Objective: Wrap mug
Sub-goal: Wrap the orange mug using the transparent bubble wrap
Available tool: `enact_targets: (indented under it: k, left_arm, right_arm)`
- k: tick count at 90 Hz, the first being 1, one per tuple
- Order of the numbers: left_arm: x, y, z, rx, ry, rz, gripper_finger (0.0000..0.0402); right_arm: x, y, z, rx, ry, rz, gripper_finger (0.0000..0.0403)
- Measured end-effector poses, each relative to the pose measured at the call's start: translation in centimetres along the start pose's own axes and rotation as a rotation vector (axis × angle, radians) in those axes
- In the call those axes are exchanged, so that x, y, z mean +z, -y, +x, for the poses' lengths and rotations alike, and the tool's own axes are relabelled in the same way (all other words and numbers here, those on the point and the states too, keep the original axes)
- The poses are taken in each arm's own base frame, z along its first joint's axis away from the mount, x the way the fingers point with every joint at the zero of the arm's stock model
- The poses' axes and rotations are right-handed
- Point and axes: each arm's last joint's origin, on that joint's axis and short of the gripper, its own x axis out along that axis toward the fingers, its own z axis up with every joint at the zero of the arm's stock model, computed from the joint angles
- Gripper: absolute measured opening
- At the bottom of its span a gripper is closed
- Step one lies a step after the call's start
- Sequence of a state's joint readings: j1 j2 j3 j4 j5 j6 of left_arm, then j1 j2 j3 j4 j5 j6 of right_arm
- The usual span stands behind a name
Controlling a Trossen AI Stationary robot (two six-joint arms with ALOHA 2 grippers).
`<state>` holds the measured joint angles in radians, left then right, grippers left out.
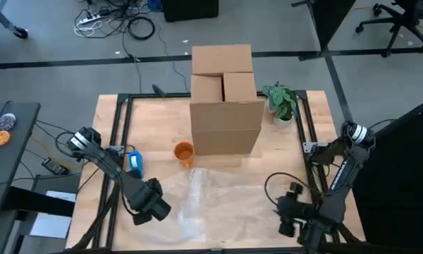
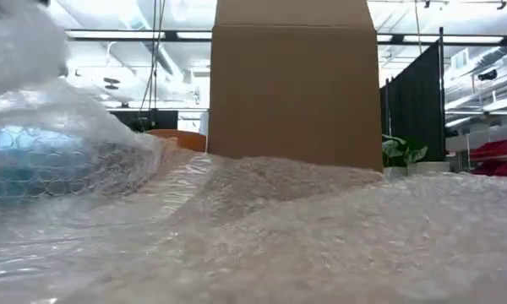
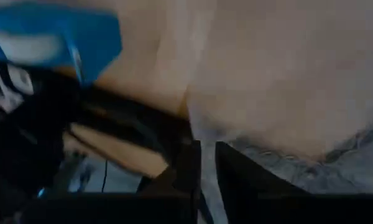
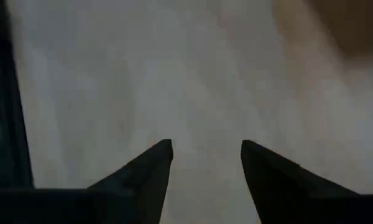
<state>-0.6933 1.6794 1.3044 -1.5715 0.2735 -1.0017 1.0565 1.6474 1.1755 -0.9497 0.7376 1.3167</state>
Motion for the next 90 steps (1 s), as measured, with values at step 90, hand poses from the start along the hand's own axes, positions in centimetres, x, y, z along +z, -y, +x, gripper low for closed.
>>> enact_targets:
  k: [90]
  left_arm:
    - [3.3, -2.0, -11.1, 0.218, 1.037, 0.192, 0.0163]
  right_arm:
    - [2.0, -1.8, 8.1, 0.183, -0.146, -0.071, 0.0173]
